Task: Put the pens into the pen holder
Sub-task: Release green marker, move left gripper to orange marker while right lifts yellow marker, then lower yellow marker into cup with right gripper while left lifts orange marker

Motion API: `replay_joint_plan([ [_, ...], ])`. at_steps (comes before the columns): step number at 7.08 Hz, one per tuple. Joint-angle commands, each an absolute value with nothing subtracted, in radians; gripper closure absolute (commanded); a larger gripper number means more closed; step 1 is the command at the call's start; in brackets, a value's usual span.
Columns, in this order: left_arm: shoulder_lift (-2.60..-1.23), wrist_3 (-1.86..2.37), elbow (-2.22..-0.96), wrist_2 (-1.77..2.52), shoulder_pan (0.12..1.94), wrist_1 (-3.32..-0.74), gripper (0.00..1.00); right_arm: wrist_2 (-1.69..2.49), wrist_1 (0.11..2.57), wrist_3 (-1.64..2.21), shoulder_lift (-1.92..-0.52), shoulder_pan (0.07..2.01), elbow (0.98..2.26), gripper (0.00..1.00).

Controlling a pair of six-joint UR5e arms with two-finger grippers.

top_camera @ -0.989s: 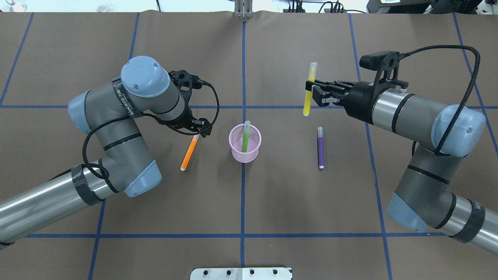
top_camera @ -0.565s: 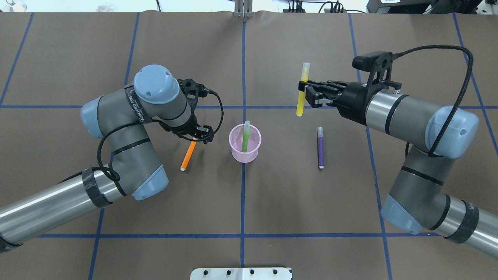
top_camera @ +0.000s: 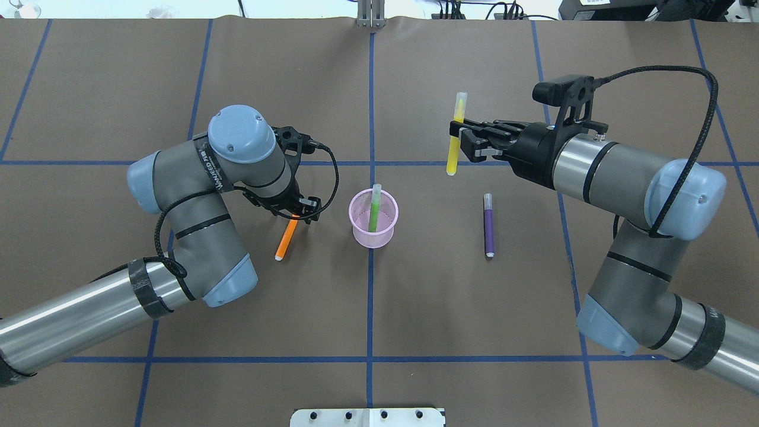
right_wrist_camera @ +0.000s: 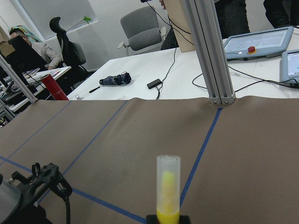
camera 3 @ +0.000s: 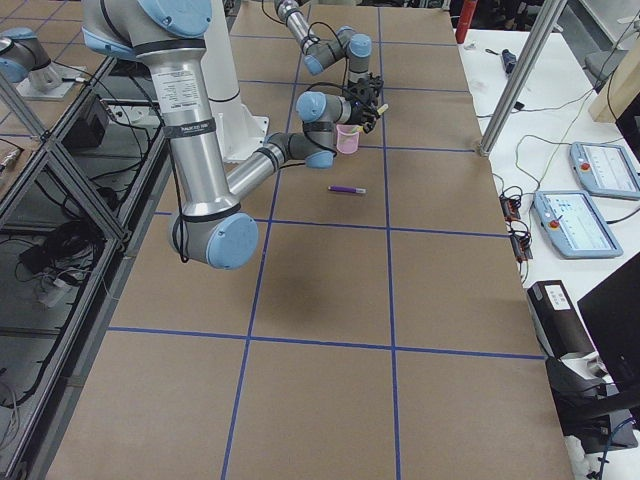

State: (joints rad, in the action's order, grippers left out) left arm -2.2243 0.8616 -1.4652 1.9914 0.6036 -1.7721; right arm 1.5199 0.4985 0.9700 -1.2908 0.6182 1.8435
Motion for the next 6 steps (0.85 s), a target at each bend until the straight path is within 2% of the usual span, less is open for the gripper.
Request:
replay_joint_plan([
  [1, -2.224, 0.864, -1.465, 1.996, 0.601, -1.763, 0.63, 1.520, 0.499, 0.969, -1.287, 0.618, 1.844, 1.00],
  [2, -2.224, 0.864, -1.465, 1.997, 0.601, -1.760, 0.89, 1.520, 0.499, 0.969, -1.287, 0.618, 1.844, 1.00],
  [3, -2.223, 0.864, -1.471, 1.999, 0.601, -1.749, 1.00, 1.520, 0.499, 0.969, -1.287, 0.618, 1.844, 1.00],
  [4, -2.224, 0.862, -1.489, 2.008, 0.610, -1.737, 1.00, 1.520, 0.499, 0.969, -1.287, 0.618, 1.845, 1.00],
  [6, -2.220, 0.862, -1.606, 2.017, 0.681, -1.708, 1.00, 1.520, 0.505, 0.971, -1.238, 0.615, 1.842, 1.00],
])
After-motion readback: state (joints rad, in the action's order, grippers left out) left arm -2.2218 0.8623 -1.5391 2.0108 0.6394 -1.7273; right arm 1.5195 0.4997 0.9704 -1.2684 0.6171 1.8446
